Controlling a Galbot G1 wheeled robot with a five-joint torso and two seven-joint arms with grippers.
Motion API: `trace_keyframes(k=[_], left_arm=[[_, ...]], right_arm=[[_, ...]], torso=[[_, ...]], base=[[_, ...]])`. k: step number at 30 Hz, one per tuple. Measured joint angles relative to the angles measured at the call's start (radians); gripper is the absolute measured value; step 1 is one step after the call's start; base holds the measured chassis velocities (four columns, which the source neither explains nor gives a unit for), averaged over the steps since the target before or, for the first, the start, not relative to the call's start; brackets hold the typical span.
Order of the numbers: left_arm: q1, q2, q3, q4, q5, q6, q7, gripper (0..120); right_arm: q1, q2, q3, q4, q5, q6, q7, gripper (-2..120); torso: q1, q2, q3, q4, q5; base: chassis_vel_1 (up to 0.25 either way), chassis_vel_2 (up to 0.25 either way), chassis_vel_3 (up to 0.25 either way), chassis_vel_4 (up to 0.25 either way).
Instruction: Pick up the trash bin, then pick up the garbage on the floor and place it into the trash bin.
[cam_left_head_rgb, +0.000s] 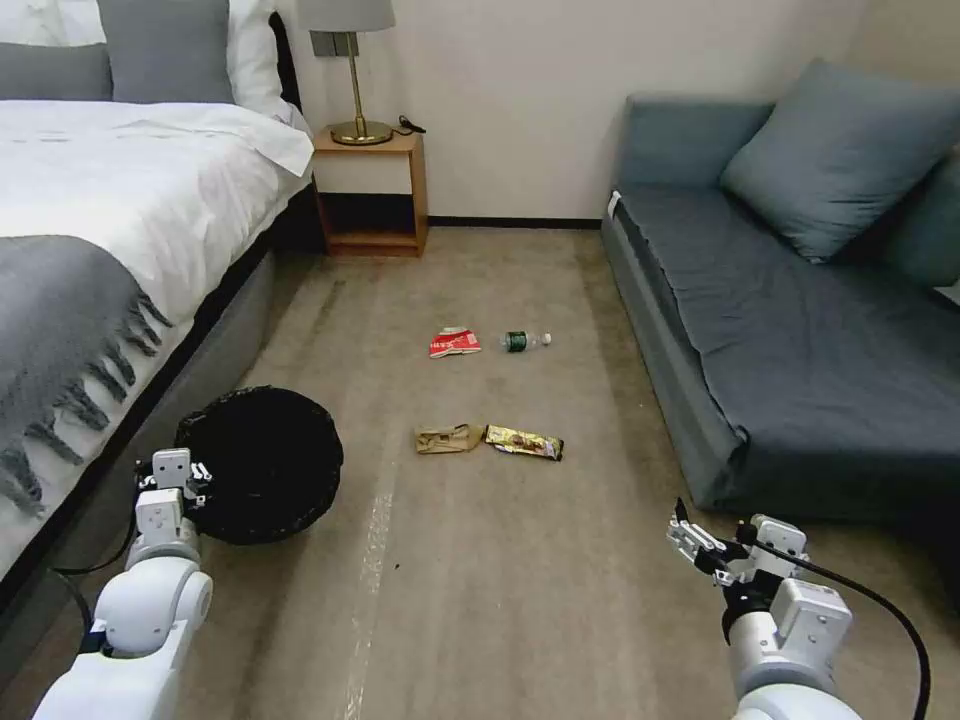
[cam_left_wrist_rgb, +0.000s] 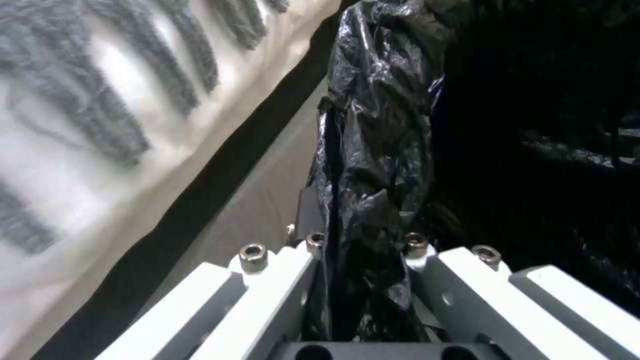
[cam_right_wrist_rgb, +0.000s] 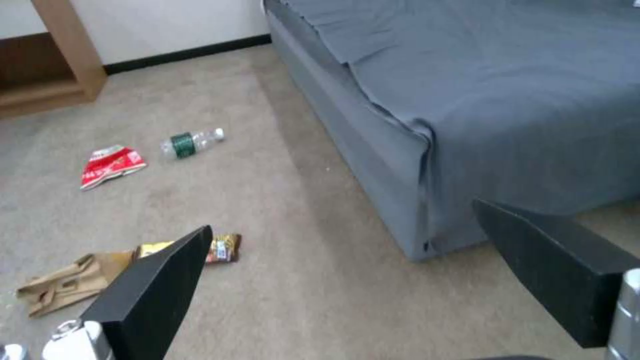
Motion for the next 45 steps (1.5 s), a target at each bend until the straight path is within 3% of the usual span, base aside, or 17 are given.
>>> trace_keyframes(k=[45], left_arm=[[0.011,-0.006,0.01,-0.001,0.011,0.0,0.017,1]], right_arm=[[-0.001,-0.004,-0.015,-0.044,-0.054,0.035,-0.01,100]], torso=[[0.0,0.0,0.0,-0.0001,0.0002]], base=[[-0.131,0.127,0.127,-0.132]])
